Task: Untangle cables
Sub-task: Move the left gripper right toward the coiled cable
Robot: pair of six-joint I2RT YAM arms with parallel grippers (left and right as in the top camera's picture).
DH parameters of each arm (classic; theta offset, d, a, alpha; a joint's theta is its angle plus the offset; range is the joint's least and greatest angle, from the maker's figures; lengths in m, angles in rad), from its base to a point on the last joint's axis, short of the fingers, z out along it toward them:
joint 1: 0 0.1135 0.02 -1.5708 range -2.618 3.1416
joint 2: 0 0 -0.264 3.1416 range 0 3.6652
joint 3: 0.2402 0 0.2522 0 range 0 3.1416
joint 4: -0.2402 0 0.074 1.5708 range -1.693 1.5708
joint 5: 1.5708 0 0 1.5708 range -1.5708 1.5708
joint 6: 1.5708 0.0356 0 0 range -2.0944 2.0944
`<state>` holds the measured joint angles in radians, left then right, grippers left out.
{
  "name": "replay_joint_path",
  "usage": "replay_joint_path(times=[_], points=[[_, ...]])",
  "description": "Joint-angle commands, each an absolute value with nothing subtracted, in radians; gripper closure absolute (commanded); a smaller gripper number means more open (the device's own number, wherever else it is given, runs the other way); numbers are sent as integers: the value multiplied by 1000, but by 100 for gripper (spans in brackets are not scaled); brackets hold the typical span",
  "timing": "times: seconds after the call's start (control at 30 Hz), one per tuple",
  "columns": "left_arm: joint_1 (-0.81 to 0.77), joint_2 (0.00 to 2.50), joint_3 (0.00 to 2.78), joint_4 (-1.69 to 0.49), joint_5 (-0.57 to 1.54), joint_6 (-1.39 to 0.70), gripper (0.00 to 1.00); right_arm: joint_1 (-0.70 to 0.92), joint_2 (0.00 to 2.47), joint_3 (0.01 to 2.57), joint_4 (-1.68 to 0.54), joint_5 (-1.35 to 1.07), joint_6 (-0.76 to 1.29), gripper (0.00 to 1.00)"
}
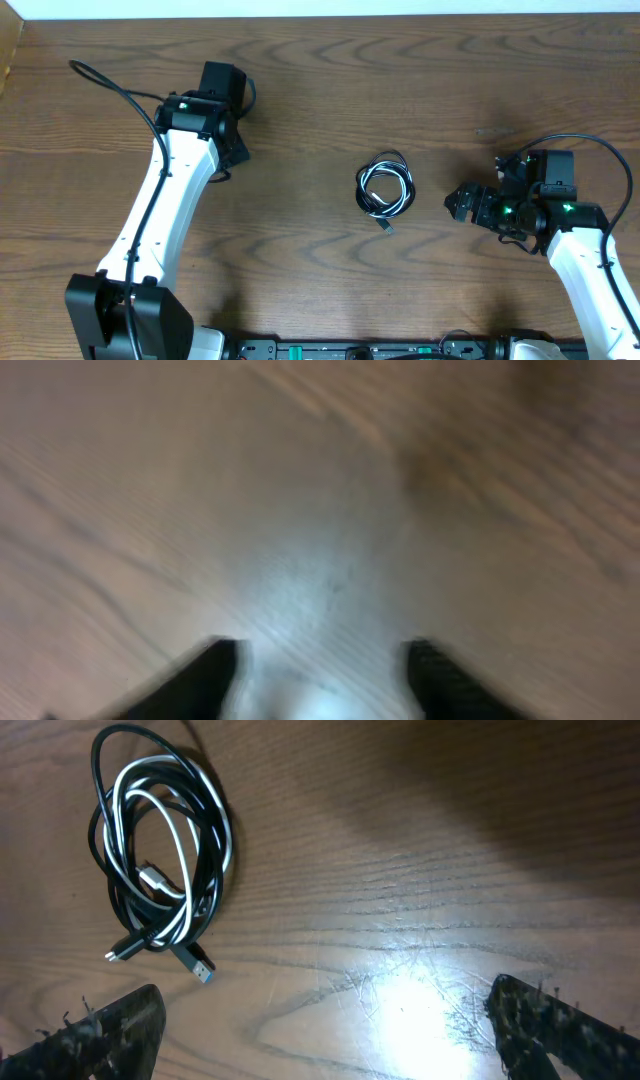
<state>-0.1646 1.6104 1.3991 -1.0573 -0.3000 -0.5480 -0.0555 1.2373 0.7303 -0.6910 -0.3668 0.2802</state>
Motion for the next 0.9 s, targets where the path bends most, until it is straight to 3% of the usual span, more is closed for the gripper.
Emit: replay_joint_path(times=[0.0,0.03,0.43,0.87], points=[[-162,1620,1390,-1039,-299,-536,89,-51,1242,744,-691,-369,272,1],[-162,1624,1388,-1032,-256,-537,92,-51,1242,744,-691,-369,272,1],[-176,1729,1295,-956,438,-349,92,-51,1242,744,-691,-369,272,1],[-362,1791,1291,-824,459,-396,84,-51,1242,744,-691,-369,272,1]])
